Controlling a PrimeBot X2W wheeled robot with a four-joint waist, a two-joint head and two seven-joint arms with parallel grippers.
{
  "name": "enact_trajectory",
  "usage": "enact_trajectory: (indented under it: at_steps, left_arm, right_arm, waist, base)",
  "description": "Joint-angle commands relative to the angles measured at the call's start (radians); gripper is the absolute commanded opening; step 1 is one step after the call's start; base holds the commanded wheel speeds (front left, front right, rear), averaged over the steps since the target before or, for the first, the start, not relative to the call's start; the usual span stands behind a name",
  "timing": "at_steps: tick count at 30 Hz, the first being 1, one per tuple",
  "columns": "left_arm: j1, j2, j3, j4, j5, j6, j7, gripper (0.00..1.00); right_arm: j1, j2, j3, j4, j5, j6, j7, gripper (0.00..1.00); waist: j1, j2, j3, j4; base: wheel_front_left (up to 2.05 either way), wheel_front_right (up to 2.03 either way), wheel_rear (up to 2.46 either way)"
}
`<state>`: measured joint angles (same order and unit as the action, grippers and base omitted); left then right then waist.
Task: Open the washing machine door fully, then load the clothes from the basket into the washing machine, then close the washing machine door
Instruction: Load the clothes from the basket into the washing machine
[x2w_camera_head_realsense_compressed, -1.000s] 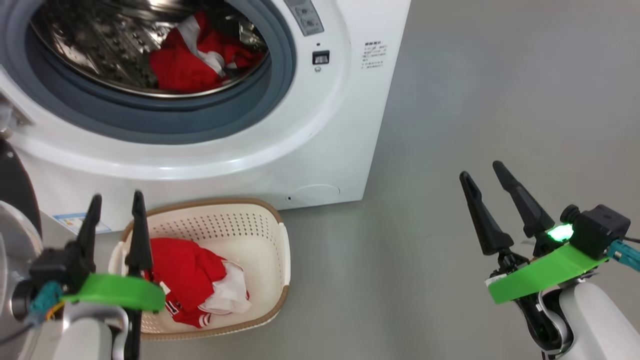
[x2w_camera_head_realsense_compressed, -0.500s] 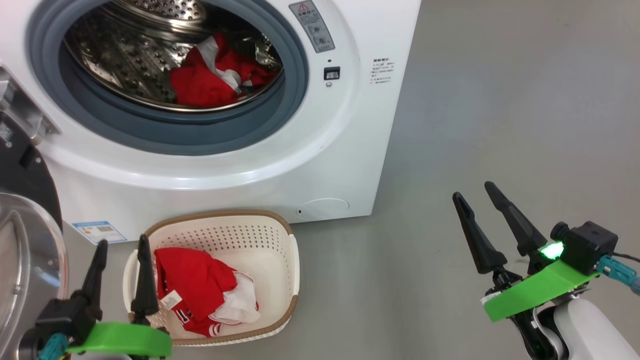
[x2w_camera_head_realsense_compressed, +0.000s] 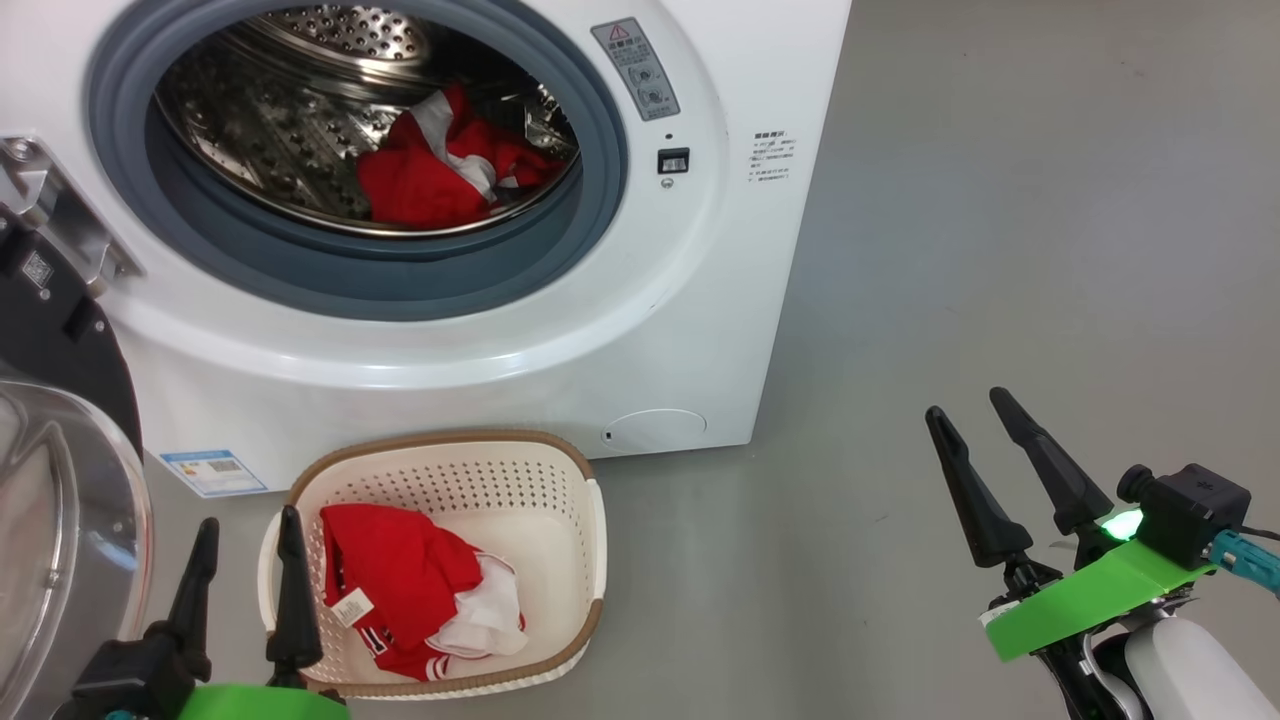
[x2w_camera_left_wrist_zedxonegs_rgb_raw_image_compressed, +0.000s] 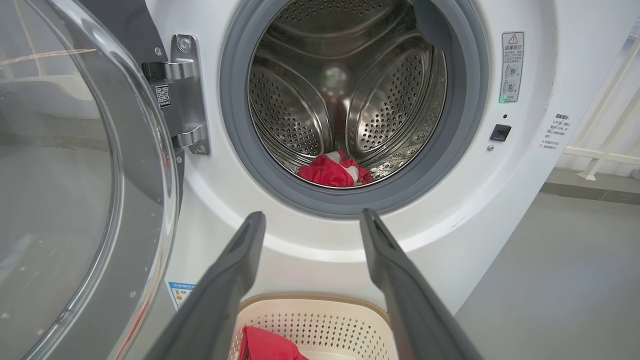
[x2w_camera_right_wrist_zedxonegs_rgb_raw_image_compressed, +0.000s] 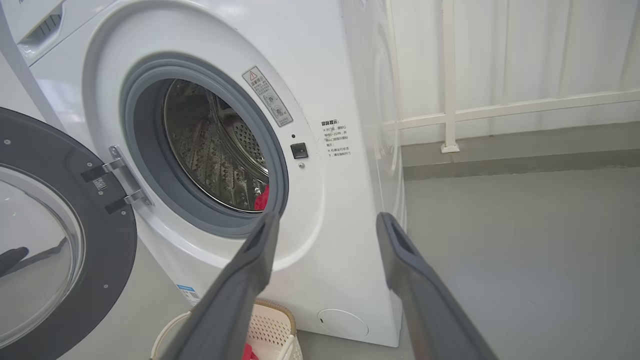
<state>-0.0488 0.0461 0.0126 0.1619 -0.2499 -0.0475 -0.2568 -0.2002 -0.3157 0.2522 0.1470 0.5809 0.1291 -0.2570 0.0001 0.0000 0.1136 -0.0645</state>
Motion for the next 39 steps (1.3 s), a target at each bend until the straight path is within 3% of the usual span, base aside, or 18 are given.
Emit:
enact_trajectory:
  at_steps: [1,39]
  left_arm:
    - [-0.013,0.010,0.028,-0.031,-0.007,0.007,-0.005,1.00]
    - [-0.022,0.005,0.013,-0.037,0.010,0.012,-0.005,1.00]
  right_arm:
    - [0.009,-0.017,0.015,-0.022,0.000,0.002,-0.005,1.00]
    - [-0.003,-0.025,0.021,-0.026,0.000,0.002,-0.005,1.00]
  waist:
    - [-0.0001,0.0000,0.000,0.002]
    - [-0.0001,0.0000,0.016,0.002]
  base:
    - [0.00,0.00,0.00]
    - [0.00,0.00,0.00]
